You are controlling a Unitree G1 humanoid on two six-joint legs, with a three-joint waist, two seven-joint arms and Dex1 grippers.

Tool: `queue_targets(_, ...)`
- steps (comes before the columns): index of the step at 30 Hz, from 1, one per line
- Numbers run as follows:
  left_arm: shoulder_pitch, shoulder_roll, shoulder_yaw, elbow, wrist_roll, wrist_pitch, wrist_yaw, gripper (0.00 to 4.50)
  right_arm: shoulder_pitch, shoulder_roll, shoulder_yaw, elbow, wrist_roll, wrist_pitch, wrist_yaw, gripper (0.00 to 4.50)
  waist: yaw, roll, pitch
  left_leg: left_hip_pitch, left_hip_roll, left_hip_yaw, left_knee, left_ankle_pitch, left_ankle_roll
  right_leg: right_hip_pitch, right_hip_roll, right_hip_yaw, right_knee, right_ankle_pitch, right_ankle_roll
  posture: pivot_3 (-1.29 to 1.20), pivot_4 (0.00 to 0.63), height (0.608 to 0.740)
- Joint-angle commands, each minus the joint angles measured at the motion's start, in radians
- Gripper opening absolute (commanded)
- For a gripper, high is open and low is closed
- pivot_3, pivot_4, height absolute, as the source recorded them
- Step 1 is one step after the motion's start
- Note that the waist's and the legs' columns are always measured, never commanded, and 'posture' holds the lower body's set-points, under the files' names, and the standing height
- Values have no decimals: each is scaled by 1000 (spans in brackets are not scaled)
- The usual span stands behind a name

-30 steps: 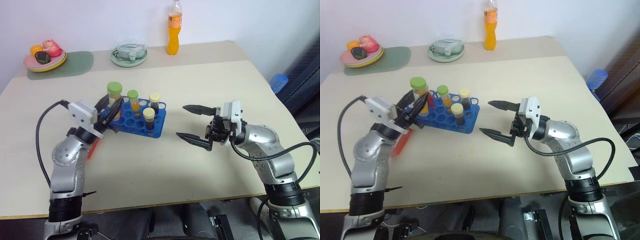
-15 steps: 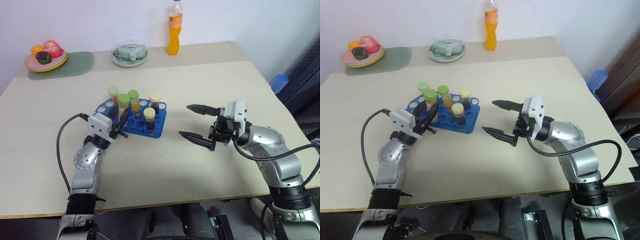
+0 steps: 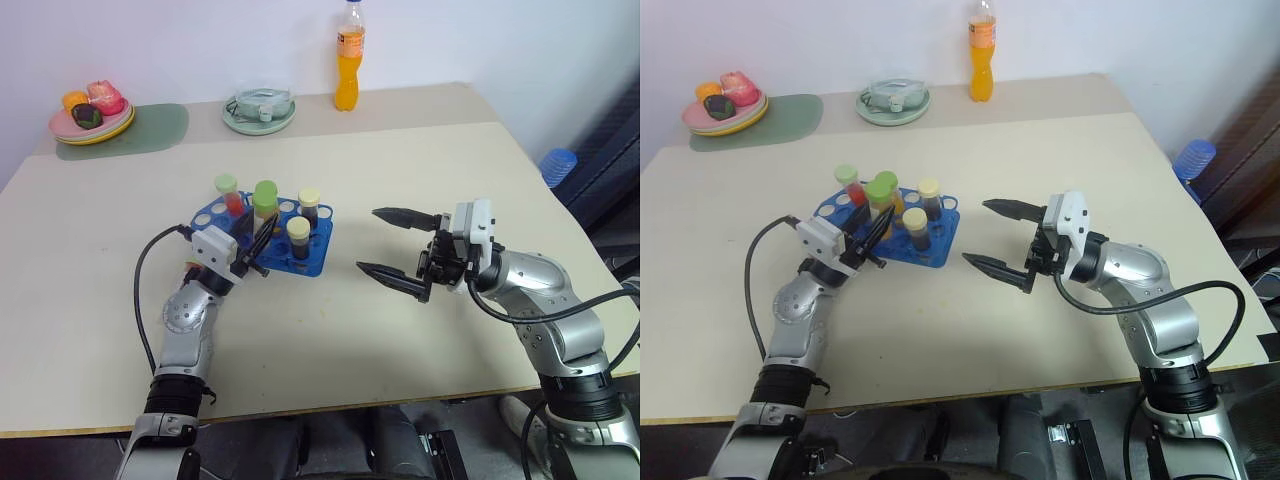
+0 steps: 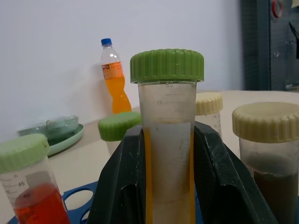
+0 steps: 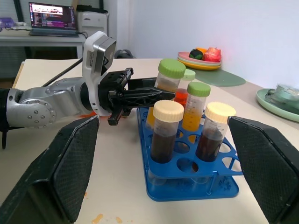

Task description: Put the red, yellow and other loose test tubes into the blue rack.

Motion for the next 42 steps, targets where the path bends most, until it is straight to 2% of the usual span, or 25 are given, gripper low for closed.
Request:
queue_targets(1,-2,0,-11,6,-15,8,-18,743,0,-13,-33,-48,17,-7,-5,4500,0,0,0,0,0,0,0,0,0,0,0,0,0,0,0,0,150,740)
queue_targets(8,-14,-12,-3,13,-57,9,-37,743,-3,-9,-29,-46,14,-13,-8,4500,0,0,0,0,0,0,0,0,0,0,0,0,0,0,0,0,150,740)
queue_targets(15,-10,-2,7,-8,-30,-3,-1,4150,-3,-9,-31,-44,14,-16,-6,4500,-1,0,0,0,0,0,0,0,0,0,0,0,-1,0,0,0,150,740)
queue_targets(22,38,34,35,-140,-79,19,2,4150,-4,-1,-23,-30,9,-25,-4,4500,-1,0,0,-1,0,0,0,0,0,0,0,0,-1,0,0,0,150,740)
queue_targets(29,97,114,118,-355,-261,231,21,4150,-15,19,-5,-1,-4,-49,3,4500,-1,0,0,-1,0,0,0,0,0,0,0,0,-1,0,0,0,150,740)
queue_targets(32,114,187,182,-442,-284,450,150,4150,-20,31,4,17,-12,-66,10,4500,-2,0,0,-1,1,0,0,0,0,0,1,0,-1,0,0,0,150,740)
queue_targets(35,129,316,217,-546,-290,782,285,4150,-28,44,14,39,-16,-82,21,4500,-2,0,0,0,1,-1,-1,0,0,-1,1,0,0,0,0,0,150,740)
queue_targets(42,48,559,359,-618,-519,1355,366,4150,-53,71,34,85,-29,-113,40,4500,-2,0,1,-1,1,-1,-1,0,0,-1,1,0,-1,0,0,0,150,740)
